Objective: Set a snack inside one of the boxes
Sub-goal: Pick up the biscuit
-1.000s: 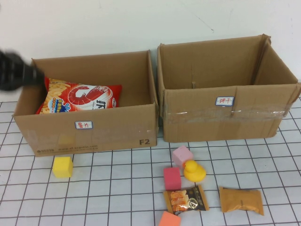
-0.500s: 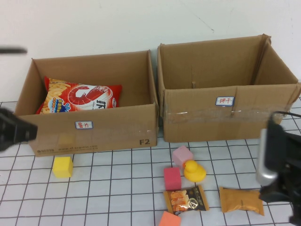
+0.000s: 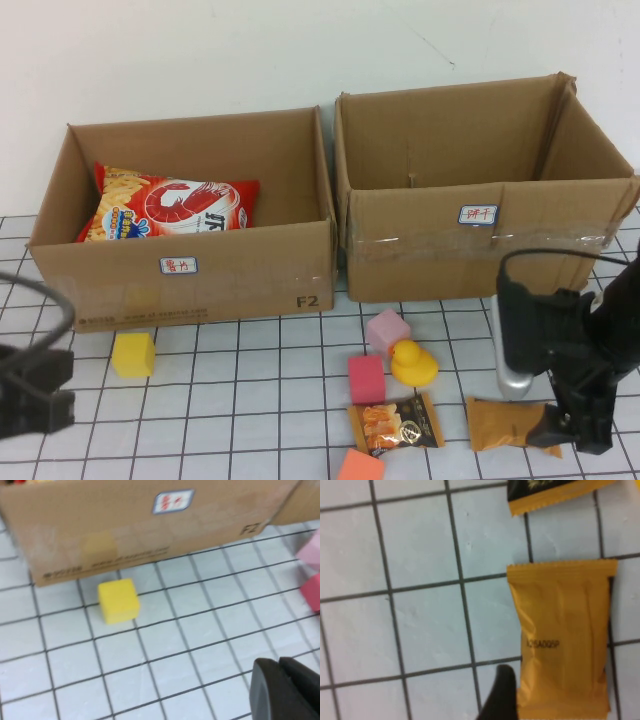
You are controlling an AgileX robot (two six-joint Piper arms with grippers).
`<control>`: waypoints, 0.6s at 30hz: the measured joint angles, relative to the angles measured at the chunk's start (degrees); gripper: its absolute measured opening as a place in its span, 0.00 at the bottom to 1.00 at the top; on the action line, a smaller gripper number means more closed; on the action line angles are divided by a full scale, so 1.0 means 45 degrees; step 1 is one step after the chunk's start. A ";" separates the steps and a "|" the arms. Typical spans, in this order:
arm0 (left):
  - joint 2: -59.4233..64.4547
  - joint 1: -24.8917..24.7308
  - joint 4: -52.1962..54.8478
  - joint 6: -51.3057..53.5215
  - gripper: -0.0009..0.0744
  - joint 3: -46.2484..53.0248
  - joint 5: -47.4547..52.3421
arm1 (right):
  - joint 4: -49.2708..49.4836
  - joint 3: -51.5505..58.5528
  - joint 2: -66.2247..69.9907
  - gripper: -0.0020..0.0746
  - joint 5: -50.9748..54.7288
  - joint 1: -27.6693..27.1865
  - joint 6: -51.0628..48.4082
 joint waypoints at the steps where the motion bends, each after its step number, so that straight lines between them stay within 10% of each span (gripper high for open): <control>1: -0.0095 0.0000 -0.0004 0.0000 0.01 0.0285 -0.0291 | 0.0000 0.0000 0.0173 0.83 -0.0098 0.0000 -0.0064; 11: -0.0189 0.0000 -0.0060 0.0253 0.01 0.1887 -0.1397 | 0.0145 -0.0103 0.1827 0.80 -0.0977 0.0000 -0.0253; 18: -0.0189 0.0000 -0.0106 0.0290 0.01 0.1887 -0.1892 | 0.0543 -0.0129 0.2063 0.56 -0.1384 0.0000 -0.0274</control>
